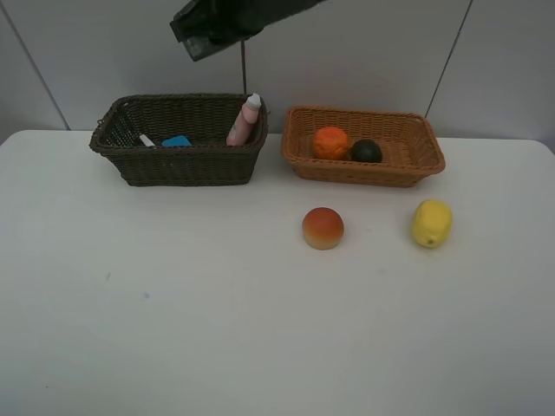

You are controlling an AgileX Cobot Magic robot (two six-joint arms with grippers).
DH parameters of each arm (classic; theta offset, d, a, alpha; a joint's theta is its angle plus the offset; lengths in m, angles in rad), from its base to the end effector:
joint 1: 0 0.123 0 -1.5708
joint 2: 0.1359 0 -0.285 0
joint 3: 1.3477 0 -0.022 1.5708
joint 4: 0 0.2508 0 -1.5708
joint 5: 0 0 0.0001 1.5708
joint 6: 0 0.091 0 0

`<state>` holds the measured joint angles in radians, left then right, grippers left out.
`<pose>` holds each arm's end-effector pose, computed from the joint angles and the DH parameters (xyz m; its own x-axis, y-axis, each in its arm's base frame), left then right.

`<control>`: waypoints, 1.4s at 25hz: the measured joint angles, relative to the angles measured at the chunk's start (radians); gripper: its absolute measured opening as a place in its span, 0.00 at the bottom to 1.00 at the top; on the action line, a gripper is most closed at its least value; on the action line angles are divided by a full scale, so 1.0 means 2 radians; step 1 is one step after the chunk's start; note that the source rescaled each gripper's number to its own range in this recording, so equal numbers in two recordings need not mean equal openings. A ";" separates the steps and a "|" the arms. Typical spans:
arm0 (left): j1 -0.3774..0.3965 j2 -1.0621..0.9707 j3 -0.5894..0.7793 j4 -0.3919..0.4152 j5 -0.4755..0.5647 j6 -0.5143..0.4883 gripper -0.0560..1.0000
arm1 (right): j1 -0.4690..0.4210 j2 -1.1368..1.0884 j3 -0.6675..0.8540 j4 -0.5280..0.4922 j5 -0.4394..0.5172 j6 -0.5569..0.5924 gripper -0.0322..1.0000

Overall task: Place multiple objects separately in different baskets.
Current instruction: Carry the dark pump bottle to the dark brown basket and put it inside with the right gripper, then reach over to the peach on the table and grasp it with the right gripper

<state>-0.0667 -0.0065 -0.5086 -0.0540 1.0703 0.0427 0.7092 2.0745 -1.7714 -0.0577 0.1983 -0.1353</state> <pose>-0.0076 -0.0038 0.2789 -0.4477 0.0467 -0.8930 0.1163 0.9932 -0.0064 0.3824 0.3268 0.2827 -0.1769 -0.4031 -0.8979 -0.6897 0.7016 -0.1791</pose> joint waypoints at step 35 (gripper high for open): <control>0.000 0.000 0.000 0.000 0.000 0.000 1.00 | -0.013 -0.054 -0.008 0.110 0.310 0.000 1.00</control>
<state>-0.0667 -0.0065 -0.5086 -0.0540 1.0703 0.0427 0.6827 1.9674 -1.7869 0.1630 0.8178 -0.1359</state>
